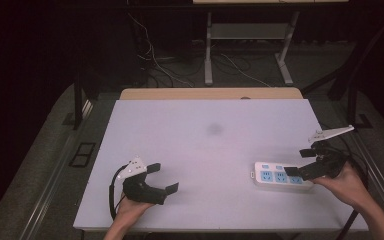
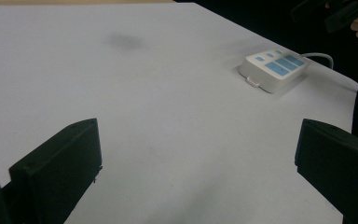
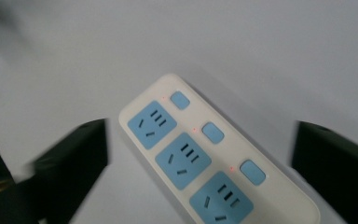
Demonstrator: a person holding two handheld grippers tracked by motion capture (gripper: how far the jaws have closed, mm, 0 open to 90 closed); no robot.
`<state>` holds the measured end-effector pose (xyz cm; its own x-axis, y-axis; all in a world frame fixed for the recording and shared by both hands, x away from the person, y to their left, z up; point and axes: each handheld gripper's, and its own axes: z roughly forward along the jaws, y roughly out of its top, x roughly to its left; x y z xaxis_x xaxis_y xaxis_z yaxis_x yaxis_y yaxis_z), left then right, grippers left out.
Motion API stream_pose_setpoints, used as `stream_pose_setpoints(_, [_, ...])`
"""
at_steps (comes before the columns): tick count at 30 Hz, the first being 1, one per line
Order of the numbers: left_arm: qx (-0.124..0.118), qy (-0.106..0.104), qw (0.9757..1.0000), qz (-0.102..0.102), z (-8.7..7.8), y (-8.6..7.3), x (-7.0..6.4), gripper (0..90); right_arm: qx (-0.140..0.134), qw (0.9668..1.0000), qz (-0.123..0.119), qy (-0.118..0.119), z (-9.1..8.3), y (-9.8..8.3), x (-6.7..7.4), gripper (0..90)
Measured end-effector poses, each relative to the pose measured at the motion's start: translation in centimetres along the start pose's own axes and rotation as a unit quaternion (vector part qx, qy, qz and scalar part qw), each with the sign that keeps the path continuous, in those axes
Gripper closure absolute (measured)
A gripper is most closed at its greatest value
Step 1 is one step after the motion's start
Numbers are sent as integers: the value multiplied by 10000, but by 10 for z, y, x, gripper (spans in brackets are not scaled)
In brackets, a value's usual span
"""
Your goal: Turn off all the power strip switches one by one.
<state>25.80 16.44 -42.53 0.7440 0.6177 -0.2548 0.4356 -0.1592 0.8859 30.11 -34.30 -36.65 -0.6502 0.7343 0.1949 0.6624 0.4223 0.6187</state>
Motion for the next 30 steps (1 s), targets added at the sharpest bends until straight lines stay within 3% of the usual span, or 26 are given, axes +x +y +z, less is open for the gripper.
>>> stream_pose_setpoints(1, [1, -1, 10000, 2, 0, 0, 0, 0, 62, 10000, -49, -7, -1, 0, -1, 175])
stream_pose_setpoints(5, [12, -4, 10000, -2, 1, 0, 0, 0, 210, 9994, -69, -276, -4, 0, -3, 201])
stream_pose_setpoints(11, [25, 13, 10000, 26, 1, 0, 0, 0, 372, 9983, -131, -440, -10, -2, -10, 509])
stream_pose_setpoints(19, [33, 30, 10000, 31, 2, 0, 0, 0, 554, 9980, -20, -300, -5, -7, -20, 898])
stream_pose_setpoints(30, [41, 35, 10000, 43, 2, 0, 0, 0, 610, 9977, 112, -273, 6, -13, -31, 899])
